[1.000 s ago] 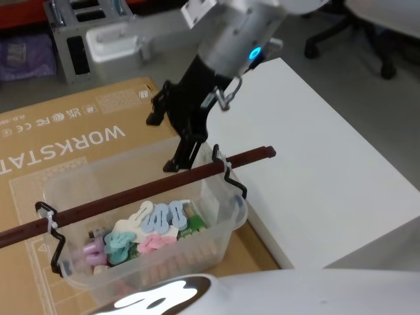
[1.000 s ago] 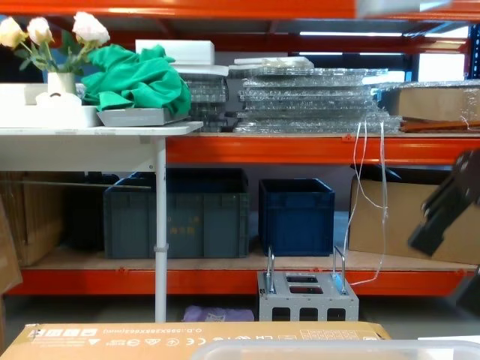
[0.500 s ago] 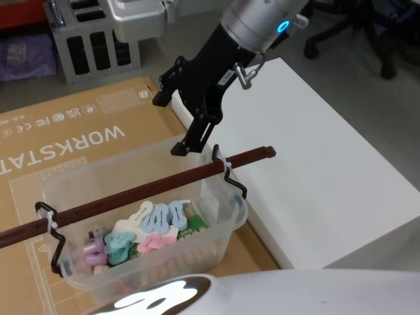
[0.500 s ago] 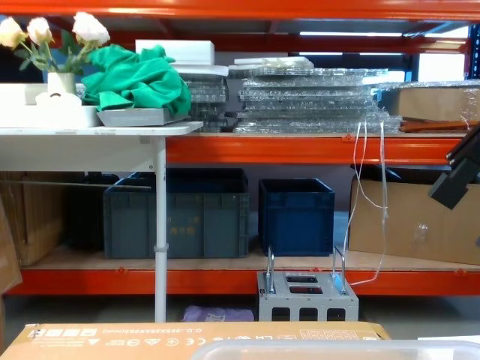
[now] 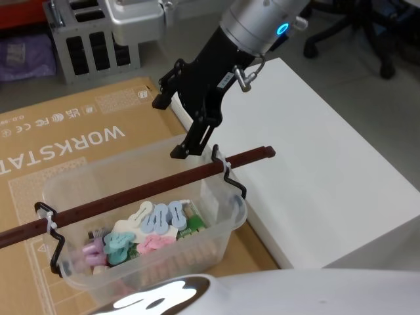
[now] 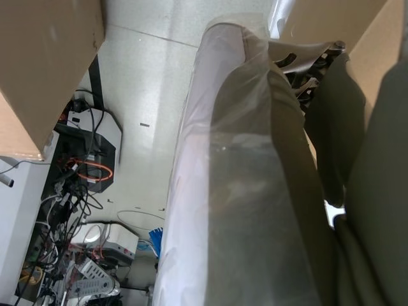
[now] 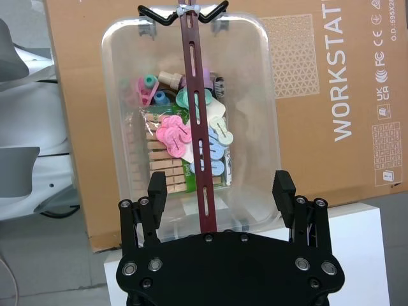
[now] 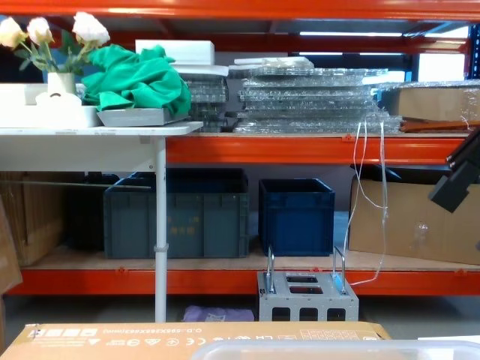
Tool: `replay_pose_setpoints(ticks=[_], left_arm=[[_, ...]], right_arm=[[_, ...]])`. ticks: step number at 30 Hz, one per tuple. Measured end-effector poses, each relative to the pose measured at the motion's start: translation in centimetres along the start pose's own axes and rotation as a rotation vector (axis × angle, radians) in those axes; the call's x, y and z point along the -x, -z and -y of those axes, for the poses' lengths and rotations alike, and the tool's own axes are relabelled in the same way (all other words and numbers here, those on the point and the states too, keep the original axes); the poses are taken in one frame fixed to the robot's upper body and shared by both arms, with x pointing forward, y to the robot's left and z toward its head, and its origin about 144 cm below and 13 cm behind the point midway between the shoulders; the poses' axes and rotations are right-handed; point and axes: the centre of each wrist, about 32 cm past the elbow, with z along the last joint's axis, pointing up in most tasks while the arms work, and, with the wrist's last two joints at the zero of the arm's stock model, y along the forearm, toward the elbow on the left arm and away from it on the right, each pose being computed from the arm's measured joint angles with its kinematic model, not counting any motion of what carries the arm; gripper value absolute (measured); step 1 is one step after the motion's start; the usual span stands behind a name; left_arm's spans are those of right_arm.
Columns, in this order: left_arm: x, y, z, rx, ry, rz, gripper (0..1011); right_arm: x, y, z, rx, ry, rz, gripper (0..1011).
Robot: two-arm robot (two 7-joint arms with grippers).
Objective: Use one hand to grasp the basket and place it at the designated location.
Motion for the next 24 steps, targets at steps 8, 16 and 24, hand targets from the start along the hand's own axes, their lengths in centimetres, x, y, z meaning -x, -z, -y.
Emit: replay_pose_setpoints(ticks=[8, 16, 24], left_arm=[[0.0, 0.0, 0.0, 0.000, 0.000, 0.000, 0], [0.0, 0.0, 0.0, 0.000, 0.000, 0.000, 0], [0.0, 0.0, 0.0, 0.000, 0.000, 0.000, 0]], right_arm=[[-0.2, -0.1, -0.5, 0.002, -0.011, -0.003, 1001], [-0.9, -0.2, -2.5, -0.012, -0.049, 0.001, 1001], [-1.4, -0.1, -5.2, -0.027, -0.102, 0.003, 1001]])
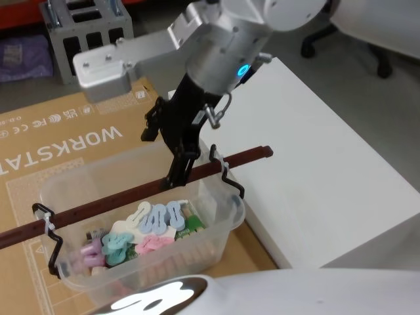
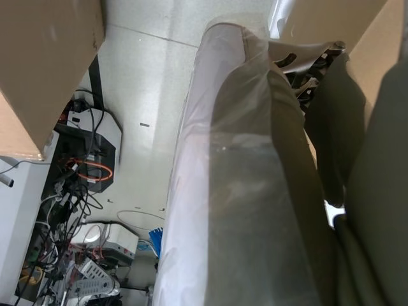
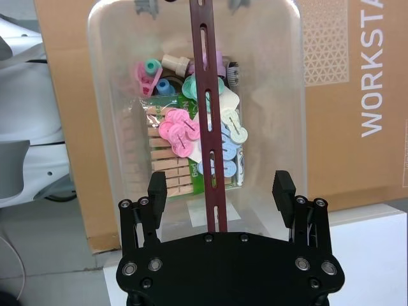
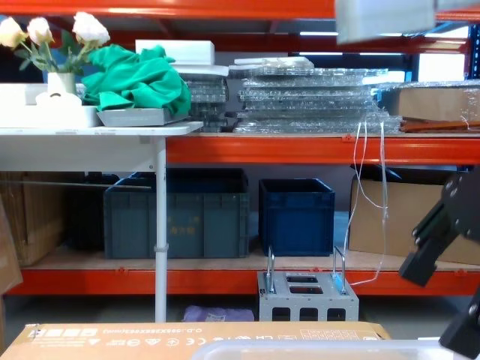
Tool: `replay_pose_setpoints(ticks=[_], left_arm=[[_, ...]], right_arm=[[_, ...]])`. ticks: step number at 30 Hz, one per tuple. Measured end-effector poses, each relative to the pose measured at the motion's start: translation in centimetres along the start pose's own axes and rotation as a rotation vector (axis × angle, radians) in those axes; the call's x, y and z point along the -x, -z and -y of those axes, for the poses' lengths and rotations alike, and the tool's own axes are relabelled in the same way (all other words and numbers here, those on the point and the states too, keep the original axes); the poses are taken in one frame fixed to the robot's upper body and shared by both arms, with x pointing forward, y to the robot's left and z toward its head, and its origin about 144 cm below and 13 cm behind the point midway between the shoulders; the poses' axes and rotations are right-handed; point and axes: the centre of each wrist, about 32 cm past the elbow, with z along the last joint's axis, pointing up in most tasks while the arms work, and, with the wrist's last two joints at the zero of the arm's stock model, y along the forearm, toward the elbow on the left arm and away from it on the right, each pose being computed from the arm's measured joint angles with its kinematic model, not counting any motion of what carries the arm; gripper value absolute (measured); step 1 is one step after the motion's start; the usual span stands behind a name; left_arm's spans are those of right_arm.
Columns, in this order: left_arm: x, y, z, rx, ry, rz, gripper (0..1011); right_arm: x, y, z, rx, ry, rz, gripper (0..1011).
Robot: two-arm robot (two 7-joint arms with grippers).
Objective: Use one hand to grasp the basket and place it at the designated location.
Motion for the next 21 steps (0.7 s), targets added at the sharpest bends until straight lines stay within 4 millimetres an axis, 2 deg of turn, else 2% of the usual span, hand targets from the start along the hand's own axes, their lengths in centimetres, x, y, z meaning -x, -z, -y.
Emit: replay_pose_setpoints(ticks=[21], left_arm=[[0.0, 0.0, 0.0, 0.000, 0.000, 0.000, 0]], right_arm=[[-1.4, 0.1, -6.0, -0.035, -0.113, 0.004, 1001]])
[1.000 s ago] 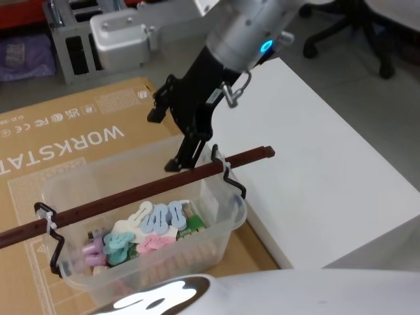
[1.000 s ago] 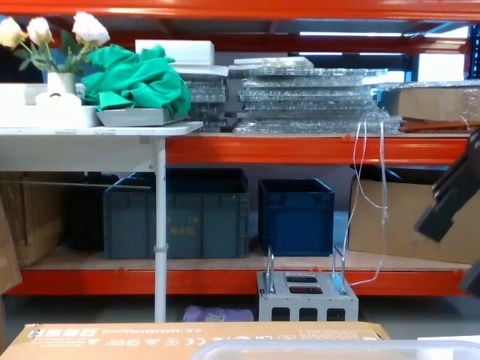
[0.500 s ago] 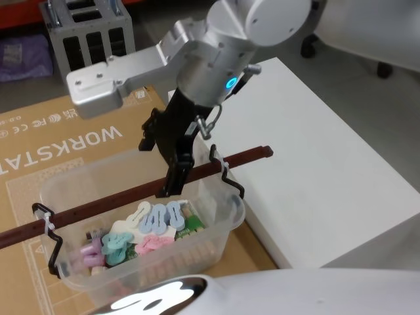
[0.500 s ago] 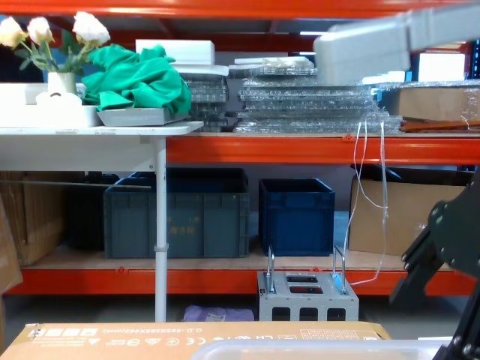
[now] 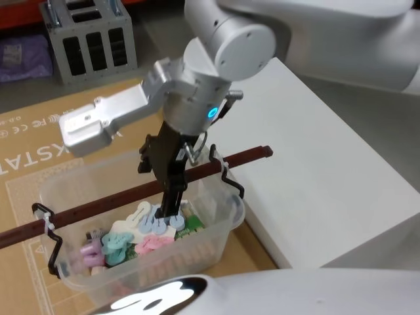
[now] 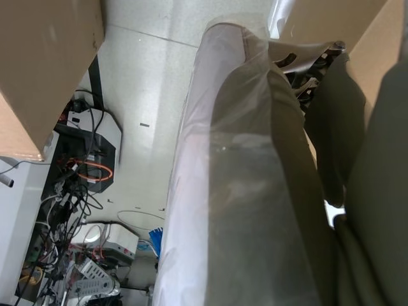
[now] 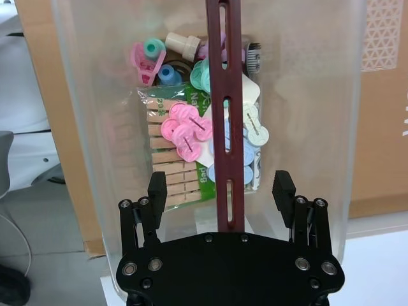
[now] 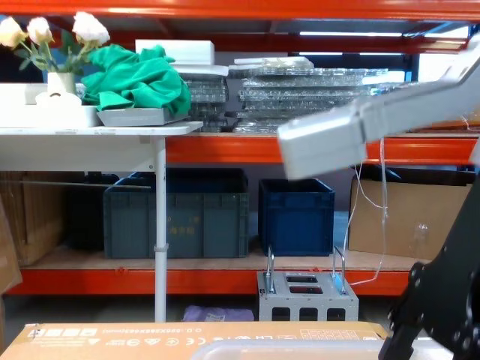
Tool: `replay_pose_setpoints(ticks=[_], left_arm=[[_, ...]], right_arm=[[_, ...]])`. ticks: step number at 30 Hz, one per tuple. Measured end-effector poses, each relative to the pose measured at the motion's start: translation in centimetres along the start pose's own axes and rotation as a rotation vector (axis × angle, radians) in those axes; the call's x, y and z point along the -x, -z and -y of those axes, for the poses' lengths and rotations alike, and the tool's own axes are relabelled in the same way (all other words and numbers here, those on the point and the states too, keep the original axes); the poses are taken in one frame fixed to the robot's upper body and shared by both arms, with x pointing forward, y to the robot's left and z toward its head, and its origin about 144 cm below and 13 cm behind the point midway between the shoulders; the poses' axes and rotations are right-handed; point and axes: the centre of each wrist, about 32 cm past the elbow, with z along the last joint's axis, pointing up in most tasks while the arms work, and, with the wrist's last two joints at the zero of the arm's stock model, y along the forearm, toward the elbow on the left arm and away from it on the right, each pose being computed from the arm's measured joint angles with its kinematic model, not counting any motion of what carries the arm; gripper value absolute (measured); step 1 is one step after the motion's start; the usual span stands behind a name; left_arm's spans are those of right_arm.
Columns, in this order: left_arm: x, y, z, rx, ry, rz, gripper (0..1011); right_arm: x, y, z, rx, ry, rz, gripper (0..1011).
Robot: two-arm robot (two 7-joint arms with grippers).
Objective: Use one hand to grasp the basket and place it at the designated location.
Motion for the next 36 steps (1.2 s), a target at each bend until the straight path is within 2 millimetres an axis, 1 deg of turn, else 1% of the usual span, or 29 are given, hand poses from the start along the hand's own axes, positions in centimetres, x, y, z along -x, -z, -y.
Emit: replay_pose_setpoints(ticks=[8, 22, 28, 29, 33, 36], left_arm=[[0.0, 0.0, 0.0, 0.000, 0.000, 0.000, 0], [0.0, 0.0, 0.0, 0.000, 0.000, 0.000, 0], [0.0, 0.0, 0.0, 0.000, 0.000, 0.000, 0], [0.0, 0.0, 0.0, 0.000, 0.000, 0.000, 0], [0.0, 0.0, 0.0, 0.000, 0.000, 0.000, 0], [0.0, 0.0, 0.0, 0.000, 0.000, 0.000, 0]], right_arm=[[-0.4, 0.2, -1.7, -0.007, -0.041, 0.004, 1001], [-0.9, 0.8, -3.0, -0.007, -0.069, -0.003, 998], [-0.8, 1.1, -3.0, -0.005, -0.066, -0.010, 882], [-0.8, 1.2, -3.0, -0.005, -0.064, -0.012, 833], [-0.7, 1.4, -2.9, -0.007, -0.059, -0.019, 739], [-0.6, 1.7, -2.9, -0.010, -0.054, -0.025, 639]])
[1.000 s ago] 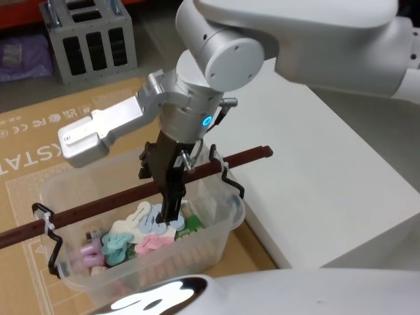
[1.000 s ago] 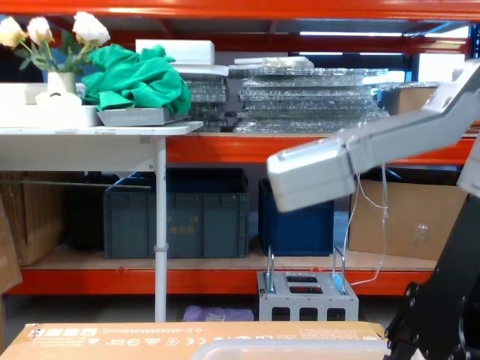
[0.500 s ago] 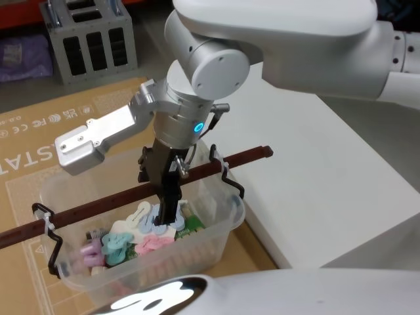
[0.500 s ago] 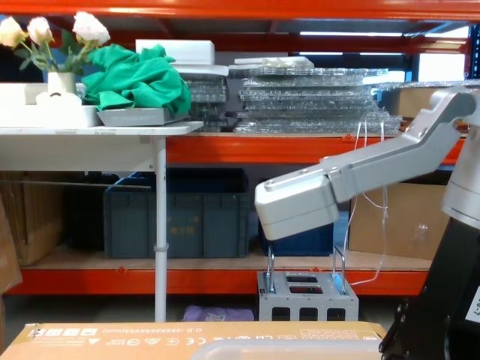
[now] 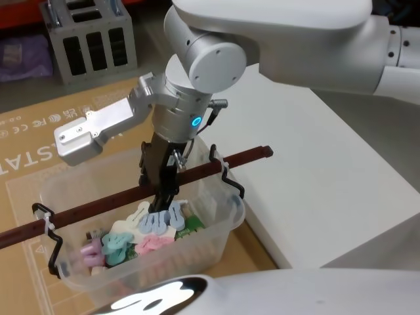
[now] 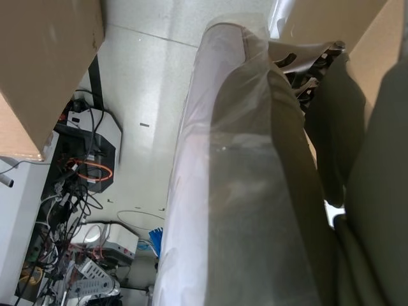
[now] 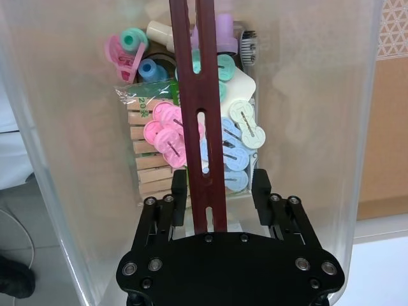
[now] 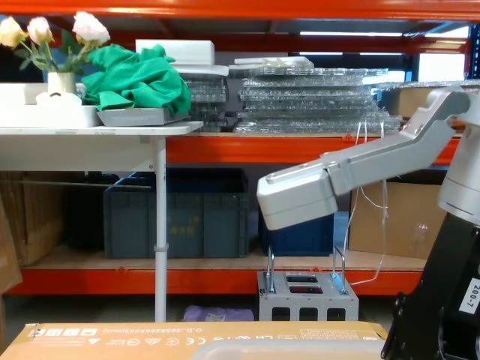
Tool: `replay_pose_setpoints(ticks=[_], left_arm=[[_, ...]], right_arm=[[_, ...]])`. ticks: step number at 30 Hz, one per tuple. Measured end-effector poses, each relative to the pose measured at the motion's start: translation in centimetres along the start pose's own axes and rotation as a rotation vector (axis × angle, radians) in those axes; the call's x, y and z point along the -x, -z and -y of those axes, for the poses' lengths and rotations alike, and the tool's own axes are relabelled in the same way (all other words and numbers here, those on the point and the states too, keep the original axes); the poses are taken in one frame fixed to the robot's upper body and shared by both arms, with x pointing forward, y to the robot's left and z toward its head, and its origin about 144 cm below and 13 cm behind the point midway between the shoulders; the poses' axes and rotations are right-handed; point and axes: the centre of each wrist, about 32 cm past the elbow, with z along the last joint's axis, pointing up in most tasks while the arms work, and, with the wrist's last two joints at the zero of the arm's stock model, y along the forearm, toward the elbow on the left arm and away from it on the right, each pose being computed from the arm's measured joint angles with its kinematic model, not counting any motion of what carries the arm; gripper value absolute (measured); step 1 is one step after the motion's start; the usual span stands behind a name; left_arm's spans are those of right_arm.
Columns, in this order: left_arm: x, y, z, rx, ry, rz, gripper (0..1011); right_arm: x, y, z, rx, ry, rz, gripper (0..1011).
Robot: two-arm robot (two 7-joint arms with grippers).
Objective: Use one hand to grasp the basket and place it at the designated location.
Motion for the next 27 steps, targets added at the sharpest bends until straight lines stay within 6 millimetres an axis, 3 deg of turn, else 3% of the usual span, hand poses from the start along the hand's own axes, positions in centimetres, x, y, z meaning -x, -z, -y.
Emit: replay_pose_setpoints(ticks=[12, 27], left_arm=[[0.00, 0.00, 0.00, 0.000, 0.000, 0.000, 0], [0.00, 0.00, 0.00, 0.000, 0.000, 0.000, 0]], right_arm=[[0.19, 0.76, 0.08, -0.010, 0.012, -0.025, 248], [0.52, 0.89, 0.79, -0.020, 0.043, -0.038, 233]])
